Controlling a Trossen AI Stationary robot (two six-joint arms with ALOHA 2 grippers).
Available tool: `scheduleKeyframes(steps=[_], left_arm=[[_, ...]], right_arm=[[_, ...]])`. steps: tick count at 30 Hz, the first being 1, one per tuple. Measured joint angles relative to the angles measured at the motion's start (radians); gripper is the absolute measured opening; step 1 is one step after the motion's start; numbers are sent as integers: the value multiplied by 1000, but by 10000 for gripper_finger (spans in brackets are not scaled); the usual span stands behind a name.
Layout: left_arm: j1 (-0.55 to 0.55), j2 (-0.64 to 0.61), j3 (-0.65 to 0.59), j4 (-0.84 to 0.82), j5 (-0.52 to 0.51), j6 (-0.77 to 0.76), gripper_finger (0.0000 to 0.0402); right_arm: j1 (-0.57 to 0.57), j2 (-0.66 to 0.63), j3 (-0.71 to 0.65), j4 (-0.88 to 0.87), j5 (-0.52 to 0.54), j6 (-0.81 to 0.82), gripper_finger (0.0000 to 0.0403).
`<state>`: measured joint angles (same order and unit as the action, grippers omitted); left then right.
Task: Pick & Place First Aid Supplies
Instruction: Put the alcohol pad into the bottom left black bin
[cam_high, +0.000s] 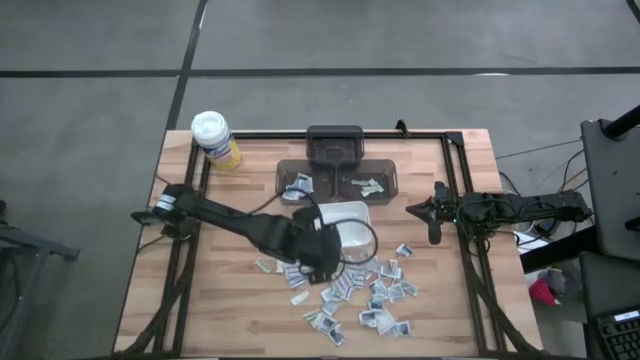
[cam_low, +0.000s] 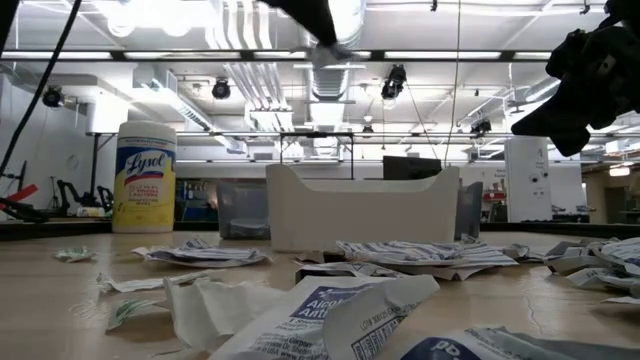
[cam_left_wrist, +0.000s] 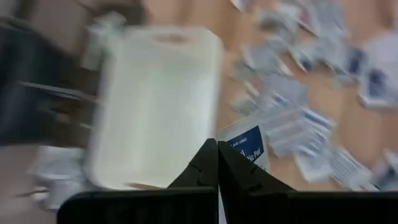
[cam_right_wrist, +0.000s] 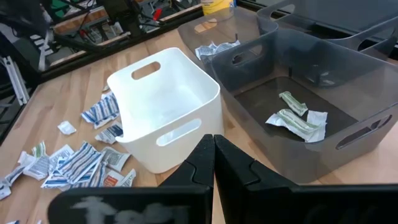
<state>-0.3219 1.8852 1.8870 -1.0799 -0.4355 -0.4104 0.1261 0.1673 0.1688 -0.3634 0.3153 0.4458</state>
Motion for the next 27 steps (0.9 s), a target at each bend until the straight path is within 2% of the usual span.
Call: scheduleKeyframes(steps=[4, 7, 13, 20, 27], left_arm=[[25, -20, 33, -42, -166, 58, 0], [60, -21, 38, -57, -253, 133, 0], [180, -21, 22, -88, -316, 269, 0], [359, -18, -16, -93, -302, 407, 0], [528, -18, -100, -13, -38, 503, 0]], right_arm=[[0, 0, 0, 0, 0, 0, 8], [0, 0, 0, 0, 0, 0, 8], [0, 0, 0, -1, 0, 0, 8], [0, 0, 0, -2, 0, 0, 8], [0, 0, 0, -3, 0, 0, 8]])
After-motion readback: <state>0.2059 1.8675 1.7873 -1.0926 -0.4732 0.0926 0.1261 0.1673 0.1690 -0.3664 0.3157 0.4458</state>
